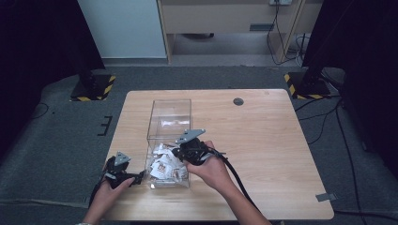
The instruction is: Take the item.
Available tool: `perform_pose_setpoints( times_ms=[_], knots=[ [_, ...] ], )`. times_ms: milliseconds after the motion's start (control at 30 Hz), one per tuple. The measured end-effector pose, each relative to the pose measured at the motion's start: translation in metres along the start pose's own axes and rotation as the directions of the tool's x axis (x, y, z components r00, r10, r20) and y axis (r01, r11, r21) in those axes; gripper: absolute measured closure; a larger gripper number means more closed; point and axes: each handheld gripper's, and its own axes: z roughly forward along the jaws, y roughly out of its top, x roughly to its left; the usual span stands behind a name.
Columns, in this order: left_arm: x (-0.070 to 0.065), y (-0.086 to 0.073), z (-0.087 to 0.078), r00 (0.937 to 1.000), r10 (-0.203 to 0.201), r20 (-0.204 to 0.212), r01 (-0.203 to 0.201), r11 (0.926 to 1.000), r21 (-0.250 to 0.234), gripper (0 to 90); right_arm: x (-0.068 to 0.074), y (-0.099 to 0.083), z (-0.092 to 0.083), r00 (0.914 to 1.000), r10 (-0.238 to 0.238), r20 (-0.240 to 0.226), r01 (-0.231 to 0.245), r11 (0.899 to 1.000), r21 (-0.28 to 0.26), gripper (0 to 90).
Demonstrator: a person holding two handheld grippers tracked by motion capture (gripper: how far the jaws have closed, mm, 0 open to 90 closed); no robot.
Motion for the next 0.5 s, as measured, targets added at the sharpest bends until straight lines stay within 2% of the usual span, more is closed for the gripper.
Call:
perform_pose_setpoints(
  times_ms=[500],
  knots=[
    [0.0,0.0,0.0,1.0,0.0,0.0,0.0,1.0,0.0,0.0,-0.003,0.007,-0.017,1.0,-0.002,0.008,0.003,1.0,-0.031,88.2]
  ],
)
